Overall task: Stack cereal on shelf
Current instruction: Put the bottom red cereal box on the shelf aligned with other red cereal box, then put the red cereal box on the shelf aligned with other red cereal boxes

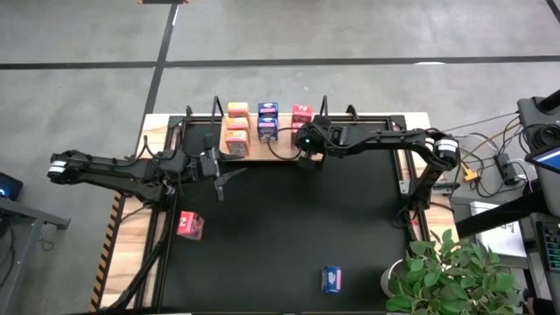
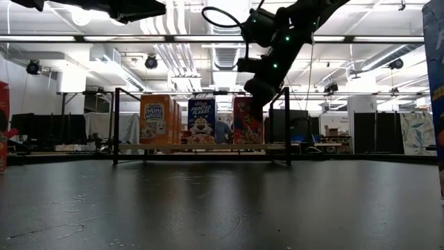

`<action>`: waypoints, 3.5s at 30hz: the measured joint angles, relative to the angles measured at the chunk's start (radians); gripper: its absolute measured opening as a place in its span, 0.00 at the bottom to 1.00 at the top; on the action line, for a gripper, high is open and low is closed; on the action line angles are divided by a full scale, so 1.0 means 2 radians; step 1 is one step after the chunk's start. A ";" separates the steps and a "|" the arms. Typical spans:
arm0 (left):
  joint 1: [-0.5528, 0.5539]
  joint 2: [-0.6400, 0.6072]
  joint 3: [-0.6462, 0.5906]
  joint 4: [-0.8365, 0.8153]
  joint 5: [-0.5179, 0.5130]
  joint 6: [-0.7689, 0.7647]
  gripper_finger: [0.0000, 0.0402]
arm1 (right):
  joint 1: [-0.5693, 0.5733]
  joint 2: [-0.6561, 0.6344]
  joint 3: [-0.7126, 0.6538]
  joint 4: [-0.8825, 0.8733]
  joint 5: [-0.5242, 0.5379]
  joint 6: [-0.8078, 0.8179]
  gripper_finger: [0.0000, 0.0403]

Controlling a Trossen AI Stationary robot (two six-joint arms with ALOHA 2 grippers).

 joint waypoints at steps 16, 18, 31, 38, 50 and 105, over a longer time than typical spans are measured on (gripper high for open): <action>0.000 0.000 0.000 0.000 0.000 0.000 0.33 | -0.012 0.000 -0.005 0.019 -0.010 -0.012 0.03; 0.000 0.000 0.000 0.000 0.000 0.000 0.33 | -0.011 0.000 -0.005 0.021 -0.024 -0.008 0.03; 0.000 0.001 0.000 -0.002 0.000 0.000 0.33 | -0.010 0.023 -0.015 0.086 -0.025 -0.017 0.03; 0.000 0.000 0.000 -0.004 0.000 0.000 0.33 | -0.010 0.026 -0.013 0.084 -0.013 -0.021 0.03; 0.000 0.000 0.000 -0.004 0.000 0.000 0.33 | -0.010 0.023 -0.013 0.052 0.006 -0.031 0.03; -0.028 0.072 0.095 -0.339 -0.021 -0.494 0.33 | 0.129 -0.072 -0.005 0.052 -0.030 -0.078 0.03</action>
